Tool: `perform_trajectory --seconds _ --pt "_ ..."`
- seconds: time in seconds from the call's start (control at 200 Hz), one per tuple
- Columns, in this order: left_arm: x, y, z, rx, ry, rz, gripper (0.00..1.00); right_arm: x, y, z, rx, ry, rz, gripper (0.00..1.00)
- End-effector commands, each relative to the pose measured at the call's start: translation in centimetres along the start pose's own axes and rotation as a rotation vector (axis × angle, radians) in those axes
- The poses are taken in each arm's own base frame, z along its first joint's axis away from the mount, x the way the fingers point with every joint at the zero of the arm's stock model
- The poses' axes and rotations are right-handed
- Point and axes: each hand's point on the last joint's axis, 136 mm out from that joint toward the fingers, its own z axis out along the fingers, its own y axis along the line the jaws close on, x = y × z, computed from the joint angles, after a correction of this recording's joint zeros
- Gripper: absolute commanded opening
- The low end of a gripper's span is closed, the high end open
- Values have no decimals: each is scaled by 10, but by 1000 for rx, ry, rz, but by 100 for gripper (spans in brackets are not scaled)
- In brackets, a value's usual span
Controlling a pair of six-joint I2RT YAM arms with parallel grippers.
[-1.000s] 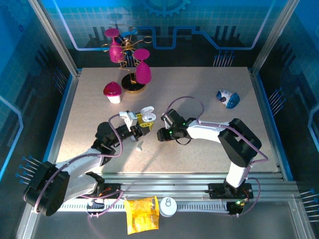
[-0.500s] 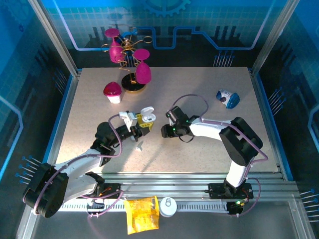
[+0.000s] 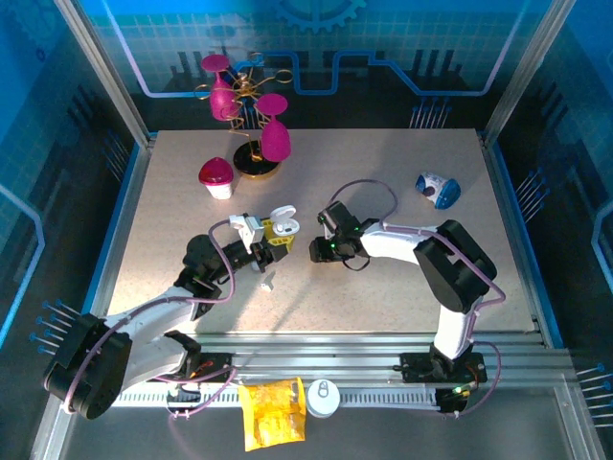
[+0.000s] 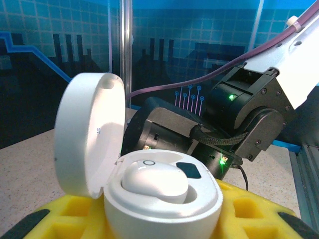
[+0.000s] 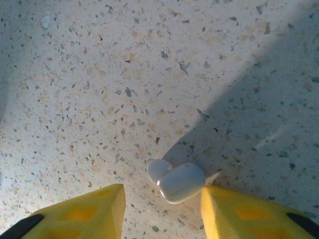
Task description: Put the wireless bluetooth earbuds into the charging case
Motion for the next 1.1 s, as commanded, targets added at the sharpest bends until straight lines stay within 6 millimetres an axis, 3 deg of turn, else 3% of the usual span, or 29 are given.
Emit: perform_trajectory --seconds 0.0,0.205,0.53,0.68,1.096 --pt "-1 1 -2 -1 -9 19 27 -22 2 5 -16 -47 -9 42" --pt "-1 0 -3 -1 -8 20 27 -23 4 0 -21 -47 -7 39" --pt "-3 1 -1 3 -8 27 28 -26 6 -26 -34 -110 32 41" --pt "-2 0 -4 -1 -9 22 28 -27 -11 -26 15 -155 117 39" --pt "-3 0 -4 -4 -6 30 28 -21 -9 -1 -81 -90 215 29"
